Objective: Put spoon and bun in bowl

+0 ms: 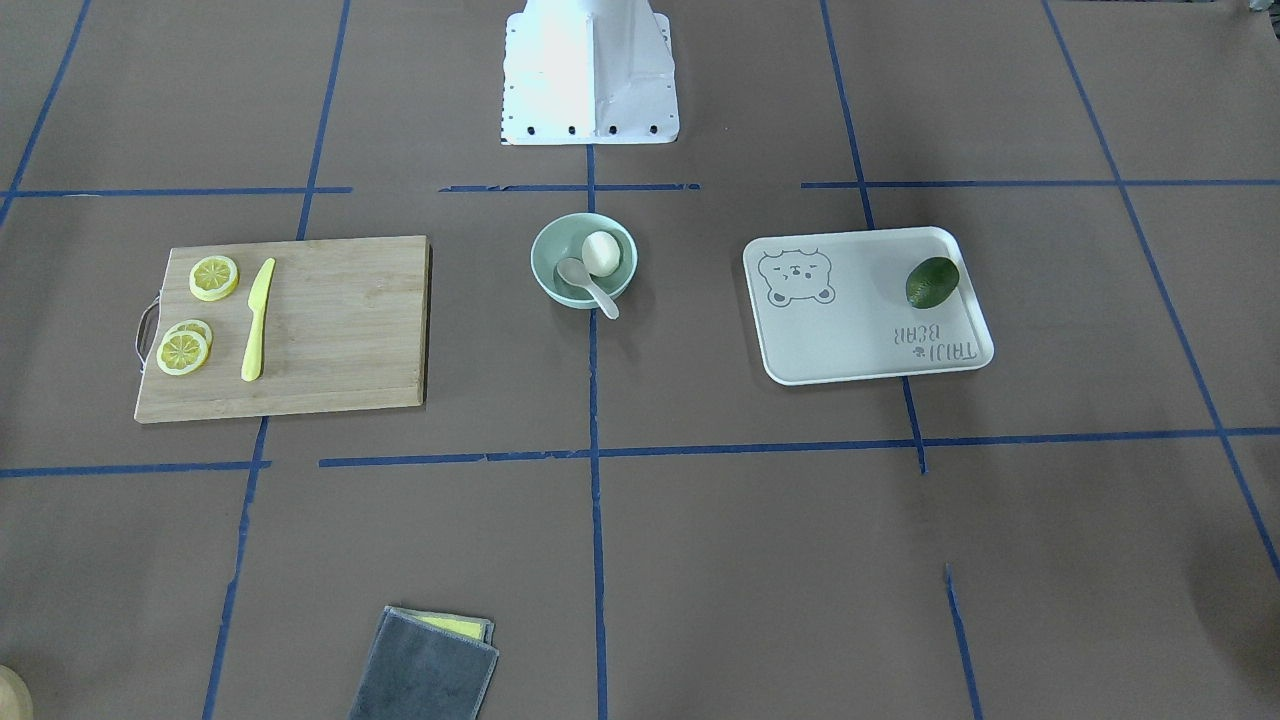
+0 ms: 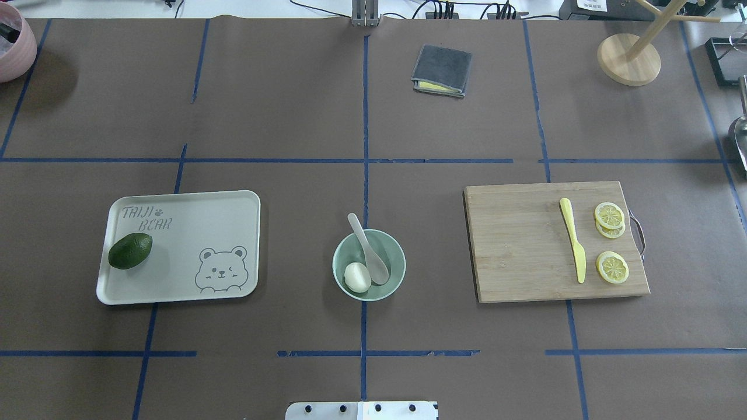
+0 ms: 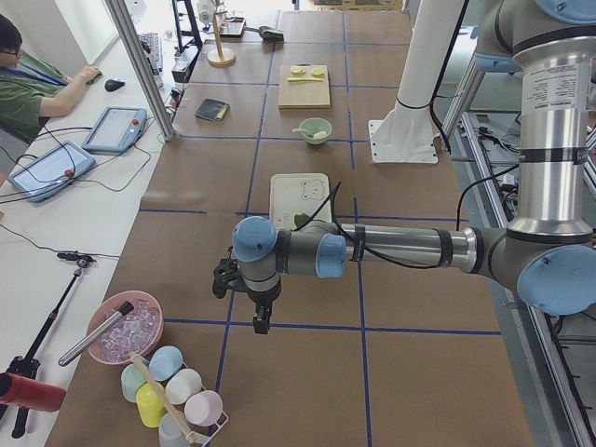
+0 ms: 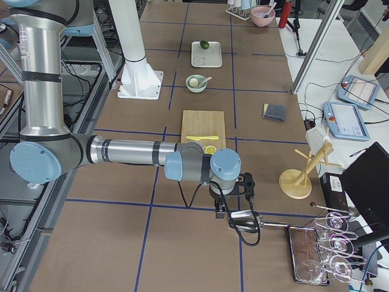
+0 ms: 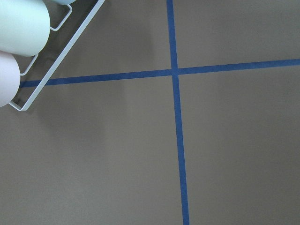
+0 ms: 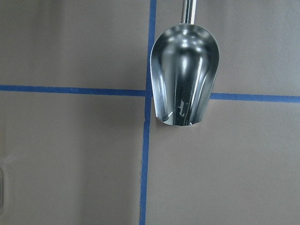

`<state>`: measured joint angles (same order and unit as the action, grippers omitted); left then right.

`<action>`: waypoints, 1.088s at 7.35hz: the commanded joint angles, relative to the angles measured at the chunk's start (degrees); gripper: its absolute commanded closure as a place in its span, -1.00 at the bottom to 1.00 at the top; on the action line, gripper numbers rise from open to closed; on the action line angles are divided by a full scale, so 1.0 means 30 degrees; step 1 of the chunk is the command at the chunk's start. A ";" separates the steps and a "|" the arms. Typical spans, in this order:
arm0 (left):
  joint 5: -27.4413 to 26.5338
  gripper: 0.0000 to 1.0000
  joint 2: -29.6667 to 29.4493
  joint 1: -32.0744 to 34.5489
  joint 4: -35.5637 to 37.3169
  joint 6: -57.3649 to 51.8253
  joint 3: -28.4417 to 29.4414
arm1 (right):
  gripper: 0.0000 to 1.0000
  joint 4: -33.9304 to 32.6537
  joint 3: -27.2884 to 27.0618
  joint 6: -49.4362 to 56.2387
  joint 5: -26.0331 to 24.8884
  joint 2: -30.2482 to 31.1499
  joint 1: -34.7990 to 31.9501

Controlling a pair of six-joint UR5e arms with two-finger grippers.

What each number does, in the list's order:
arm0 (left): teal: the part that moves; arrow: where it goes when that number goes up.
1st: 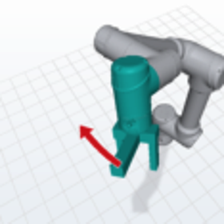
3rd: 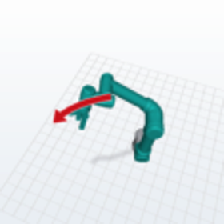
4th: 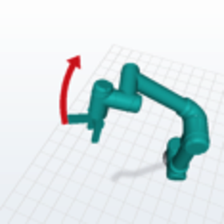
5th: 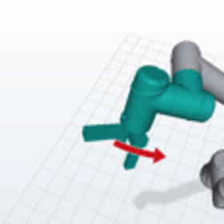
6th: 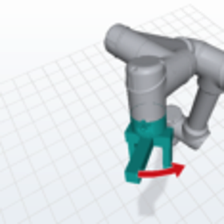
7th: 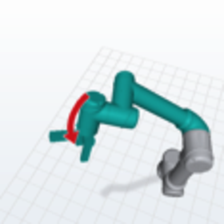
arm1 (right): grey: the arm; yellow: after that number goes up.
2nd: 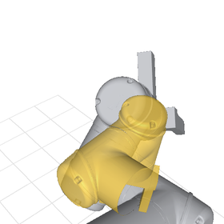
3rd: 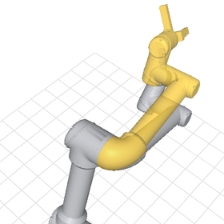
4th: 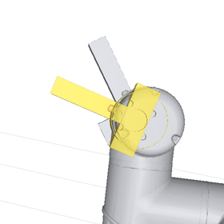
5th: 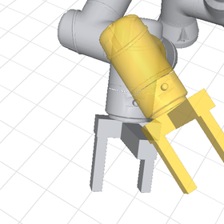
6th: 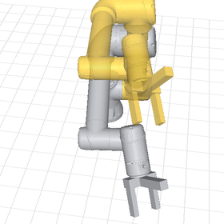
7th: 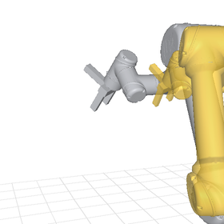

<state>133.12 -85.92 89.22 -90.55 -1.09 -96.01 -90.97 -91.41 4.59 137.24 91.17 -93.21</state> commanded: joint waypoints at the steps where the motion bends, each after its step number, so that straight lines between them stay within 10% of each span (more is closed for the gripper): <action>1: -0.0017 -1.00 -0.0011 0.0931 0.0067 0.0011 0.0012 | -1.00 0.0001 0.0032 -0.0007 0.0073 -0.0008 -0.0014; 8: 0.0012 -1.00 -0.0041 0.0963 0.0038 0.0245 0.0100 | -1.00 0.0001 -0.0027 -0.0036 0.0161 -0.0066 -0.0073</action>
<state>133.16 -86.05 92.15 -90.43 -0.36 -95.76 -90.97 -91.48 4.52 137.69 91.04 -93.39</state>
